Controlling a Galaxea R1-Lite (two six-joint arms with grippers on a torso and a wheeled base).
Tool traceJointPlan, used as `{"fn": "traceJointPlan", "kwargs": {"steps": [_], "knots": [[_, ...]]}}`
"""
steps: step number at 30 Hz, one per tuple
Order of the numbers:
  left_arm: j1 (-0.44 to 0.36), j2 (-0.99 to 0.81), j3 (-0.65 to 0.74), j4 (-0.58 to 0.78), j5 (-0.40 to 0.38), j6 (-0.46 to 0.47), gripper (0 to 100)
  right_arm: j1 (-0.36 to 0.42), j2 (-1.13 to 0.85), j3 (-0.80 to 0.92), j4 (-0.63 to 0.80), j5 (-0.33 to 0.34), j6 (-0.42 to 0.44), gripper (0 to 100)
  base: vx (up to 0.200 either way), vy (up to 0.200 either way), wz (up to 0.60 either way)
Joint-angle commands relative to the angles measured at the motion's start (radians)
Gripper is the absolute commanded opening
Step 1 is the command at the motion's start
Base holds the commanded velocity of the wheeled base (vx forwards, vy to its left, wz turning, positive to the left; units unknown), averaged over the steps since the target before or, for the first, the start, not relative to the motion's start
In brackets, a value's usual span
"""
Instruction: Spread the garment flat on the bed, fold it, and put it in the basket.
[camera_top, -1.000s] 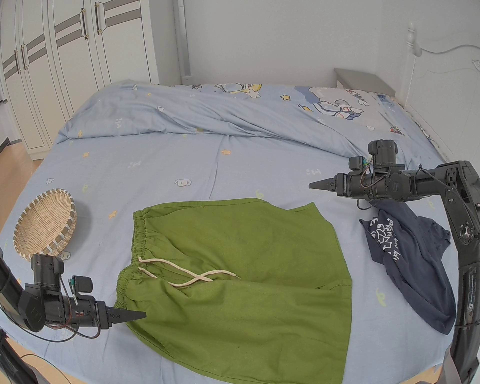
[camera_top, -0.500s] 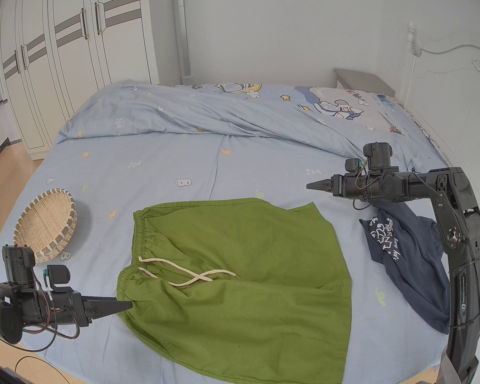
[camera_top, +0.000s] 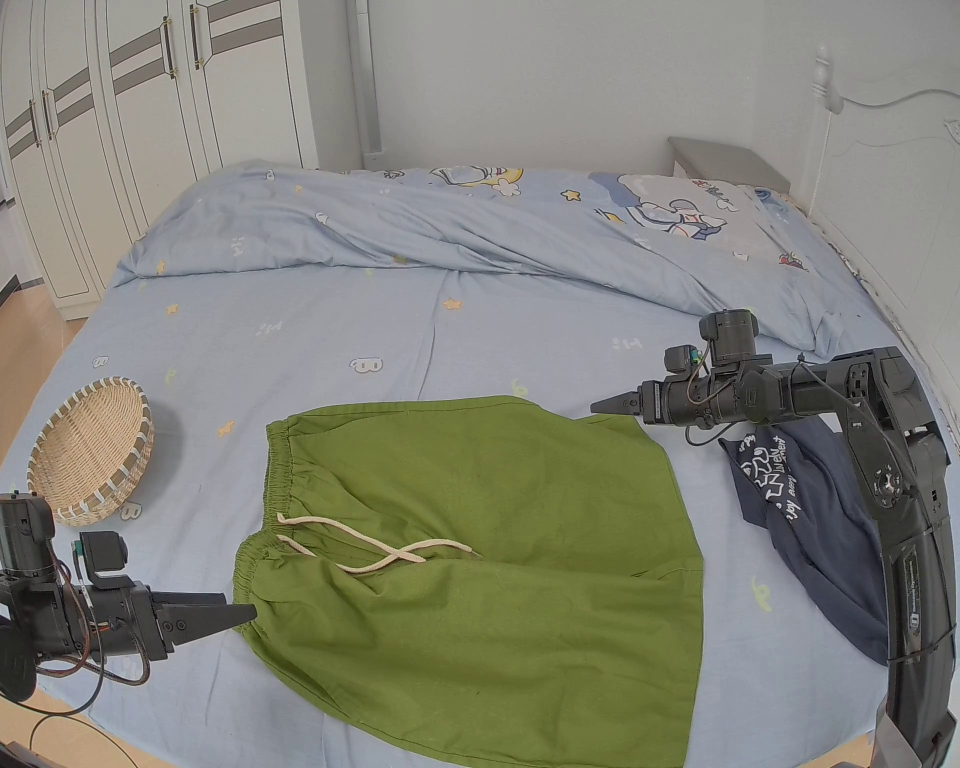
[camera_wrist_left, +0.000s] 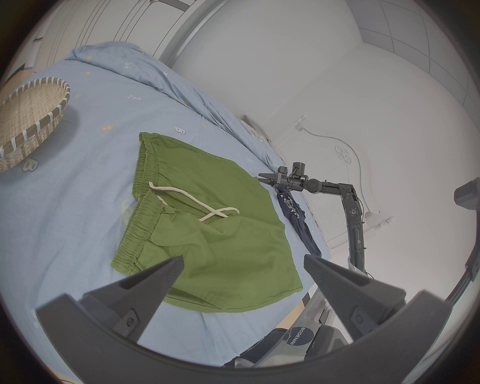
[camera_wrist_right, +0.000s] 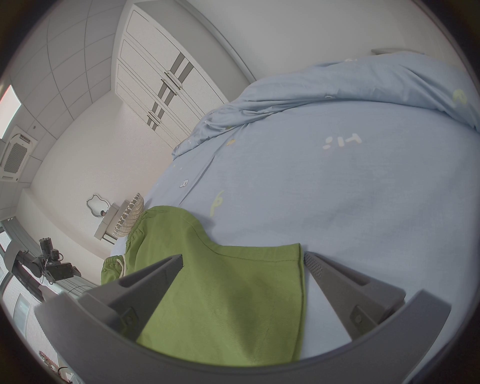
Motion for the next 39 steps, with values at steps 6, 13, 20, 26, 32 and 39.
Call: {"fn": "traceJointPlan", "kwargs": {"steps": [6, 13, 20, 26, 32, 39], "knots": [[-0.001, -0.002, 0.0, 0.0, 0.0, -0.001, 100, 0.008, 0.013, -0.001, 0.001, 0.001, 0.0, 100, 0.0, 0.0, 0.0], [-0.001, -0.002, 0.002, 0.0, 0.0, -0.001, 100, -0.003, 0.013, 0.007, 0.001, -0.013, 0.0, 0, 0.0, 0.0, 0.0], [-0.005, -0.006, 0.003, 0.003, 0.0, 0.001, 100, -0.008, 0.012, 0.011, 0.001, -0.013, 0.0, 0, 0.0, 0.0, 0.0], [-0.004, -0.006, 0.003, 0.003, 0.0, -0.001, 100, -0.025, 0.009, 0.005, -0.008, -0.025, 0.009, 0, 0.0, 0.0, 0.0], [-0.01, -0.006, 0.005, 0.005, 0.0, -0.001, 100, -0.051, 0.004, -0.021, -0.013, -0.034, 0.025, 0, 0.0, 0.0, 0.0], [-0.012, -0.006, 0.005, 0.005, 0.0, -0.001, 100, -0.071, -0.001, -0.061, -0.013, -0.068, 0.08, 0, 0.0, 0.0, 0.0]]}}
